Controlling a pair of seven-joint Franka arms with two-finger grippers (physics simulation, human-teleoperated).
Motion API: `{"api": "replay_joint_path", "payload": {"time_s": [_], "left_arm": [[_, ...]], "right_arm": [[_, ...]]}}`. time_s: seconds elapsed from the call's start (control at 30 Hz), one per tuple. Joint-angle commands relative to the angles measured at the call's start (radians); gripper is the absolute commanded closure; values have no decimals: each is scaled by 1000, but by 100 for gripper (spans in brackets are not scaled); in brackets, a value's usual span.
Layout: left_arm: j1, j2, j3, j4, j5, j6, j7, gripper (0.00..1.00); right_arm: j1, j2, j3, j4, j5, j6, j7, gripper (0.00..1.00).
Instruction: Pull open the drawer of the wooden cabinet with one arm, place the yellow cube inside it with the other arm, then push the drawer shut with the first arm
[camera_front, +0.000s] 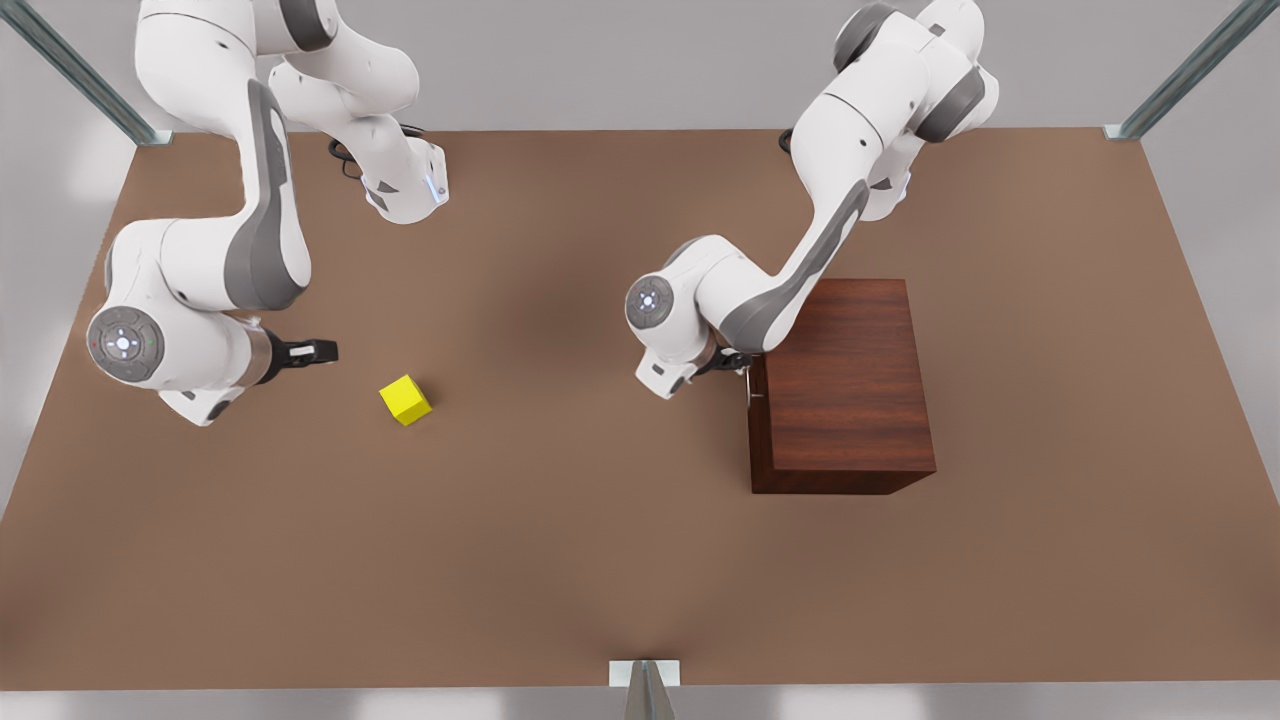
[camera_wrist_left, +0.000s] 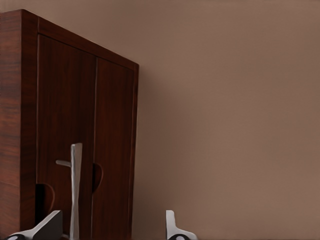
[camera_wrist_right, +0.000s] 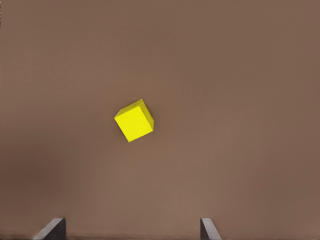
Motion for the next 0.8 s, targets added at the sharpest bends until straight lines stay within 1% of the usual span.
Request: {"api": "replay_joint_path", "payload": {"time_s": [0.0,0.07,0.1,0.17,0.23,0.37,0.4,0.47,0.57,0.63,0.77], "left_arm": [[2,8,0,-3,5,-7,-303,0],[6,15,0,-4,2,-6,-301,0],[6,20,0,-4,6,-6,-301,0],[8,20,0,-3,7,-3,-282,0],[17,17,-2,-3,4,-21,-191,0],[29,17,-2,0,-2,-24,-51,0],[29,18,-2,0,-2,-41,4,0],[29,21,-2,2,-4,-43,30,0],[31,35,-2,5,-18,-40,68,0],[31,44,-2,8,-18,-35,73,0],[31,58,-2,17,-18,-32,73,0]], "right_arm": [[23,-3,3,-42,2,114,-111,0],[23,-14,14,-103,5,184,-111,0],[23,-34,17,-161,6,255,-112,0],[23,-45,15,-215,20,302,-118,0],[23,-48,17,-301,22,374,-137,0],[22,-26,17,-378,22,502,-263,0],[23,-34,17,-425,22,566,-269,0],[25,-28,20,-460,20,632,-281,0],[25,11,32,-465,20,698,-322,0],[25,12,34,-516,20,776,-322,0],[25,18,40,-552,22,825,-387,0]]}}
